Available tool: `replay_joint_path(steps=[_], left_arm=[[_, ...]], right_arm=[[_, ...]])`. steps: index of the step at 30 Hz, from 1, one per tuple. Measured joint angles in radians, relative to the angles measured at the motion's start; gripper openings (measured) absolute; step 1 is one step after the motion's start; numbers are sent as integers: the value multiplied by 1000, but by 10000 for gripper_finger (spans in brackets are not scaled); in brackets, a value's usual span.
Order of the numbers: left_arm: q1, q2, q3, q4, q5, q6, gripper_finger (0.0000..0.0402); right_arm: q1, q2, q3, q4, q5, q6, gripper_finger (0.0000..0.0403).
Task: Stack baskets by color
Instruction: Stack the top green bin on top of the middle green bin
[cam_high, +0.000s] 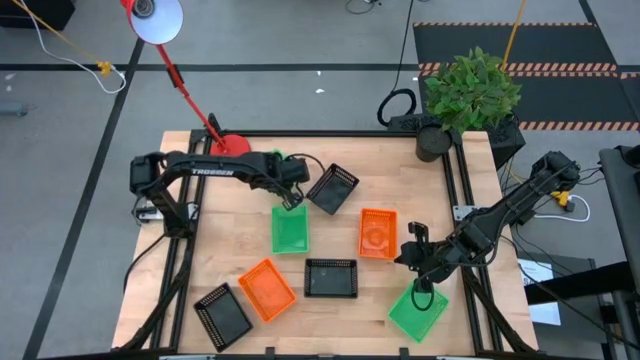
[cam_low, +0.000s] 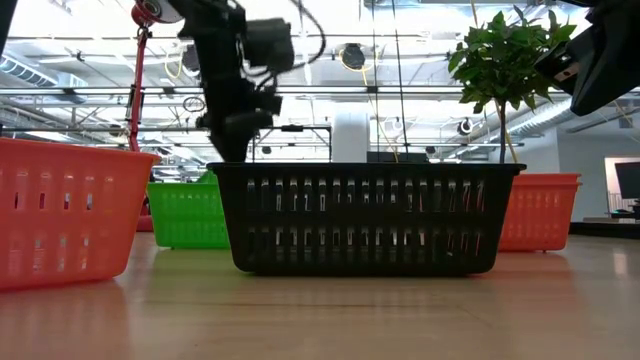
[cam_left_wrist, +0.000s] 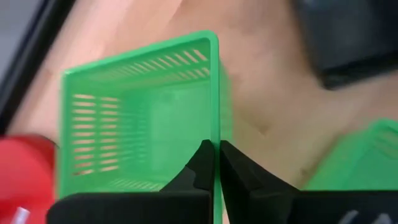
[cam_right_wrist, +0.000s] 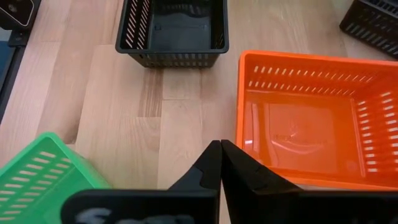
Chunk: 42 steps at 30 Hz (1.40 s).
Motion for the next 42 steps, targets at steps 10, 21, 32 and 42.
replay_joint_path(steps=[10,21,32,42], left_arm=[[-193,0,213,-286,-133,10,4],[-418,0,389,-420,-211,-11,1],[-709,-1,445,-420,-351,-20,1],[-879,8,435,-421,-465,-154,1]], right_arm=[[0,0,0,0,48,3,0],[0,0,0,1,48,3,0],[0,0,0,21,58,6,0],[1,4,-8,81,105,33,0]])
